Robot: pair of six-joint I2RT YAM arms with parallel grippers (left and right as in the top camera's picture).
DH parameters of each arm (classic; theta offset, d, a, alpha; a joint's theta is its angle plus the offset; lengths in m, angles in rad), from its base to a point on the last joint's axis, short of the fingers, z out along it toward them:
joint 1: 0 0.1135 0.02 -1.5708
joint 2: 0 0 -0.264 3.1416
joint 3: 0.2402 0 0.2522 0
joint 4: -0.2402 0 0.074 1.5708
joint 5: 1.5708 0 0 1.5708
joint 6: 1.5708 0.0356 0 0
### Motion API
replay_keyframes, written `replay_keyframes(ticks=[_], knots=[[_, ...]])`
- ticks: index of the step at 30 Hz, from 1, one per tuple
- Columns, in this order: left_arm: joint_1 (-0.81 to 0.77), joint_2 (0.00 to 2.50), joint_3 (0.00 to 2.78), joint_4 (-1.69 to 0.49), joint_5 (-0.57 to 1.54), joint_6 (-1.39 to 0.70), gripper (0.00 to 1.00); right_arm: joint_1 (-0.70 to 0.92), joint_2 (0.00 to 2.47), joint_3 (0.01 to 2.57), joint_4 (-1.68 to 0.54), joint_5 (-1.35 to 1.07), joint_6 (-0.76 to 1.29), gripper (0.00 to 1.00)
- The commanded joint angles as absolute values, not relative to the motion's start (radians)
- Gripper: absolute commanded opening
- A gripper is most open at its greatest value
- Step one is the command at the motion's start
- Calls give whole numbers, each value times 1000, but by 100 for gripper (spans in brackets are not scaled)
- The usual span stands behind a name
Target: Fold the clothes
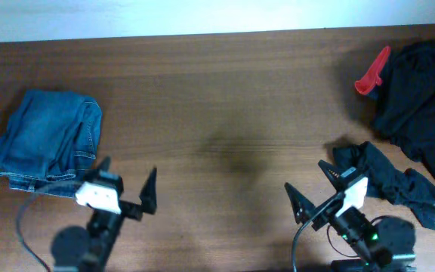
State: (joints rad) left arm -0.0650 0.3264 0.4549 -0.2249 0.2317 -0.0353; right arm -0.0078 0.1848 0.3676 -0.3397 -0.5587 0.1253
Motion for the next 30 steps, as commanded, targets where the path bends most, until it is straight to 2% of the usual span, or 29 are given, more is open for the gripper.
replay_keyframes(ticks=[1, 5, 10, 16, 23, 25, 30], knots=[[-60, 543, 674, -305, 232, -55, 99, -14, 304, 511, -423, -490, 174, 99], [-61, 816, 966, -492, 253, -53, 99, -14, 501, 714, -589, -444, 161, 99], [-63, 1047, 1235, -680, 339, -63, 99, -14, 701, 915, -722, -546, 162, 99], [-63, 1157, 1286, -675, 456, -67, 99, -15, 860, 1020, -773, -491, 178, 99], [-63, 1184, 1286, -698, 388, -40, 99, -22, 1126, 1333, -1095, -55, 313, 99], [-63, 1184, 1286, -711, 350, -41, 99, -56, 1220, 1454, -1186, 15, 324, 99], [-63, 1184, 1286, -744, 332, -40, 99, -215, 1373, 1584, -1234, 35, 349, 99]])
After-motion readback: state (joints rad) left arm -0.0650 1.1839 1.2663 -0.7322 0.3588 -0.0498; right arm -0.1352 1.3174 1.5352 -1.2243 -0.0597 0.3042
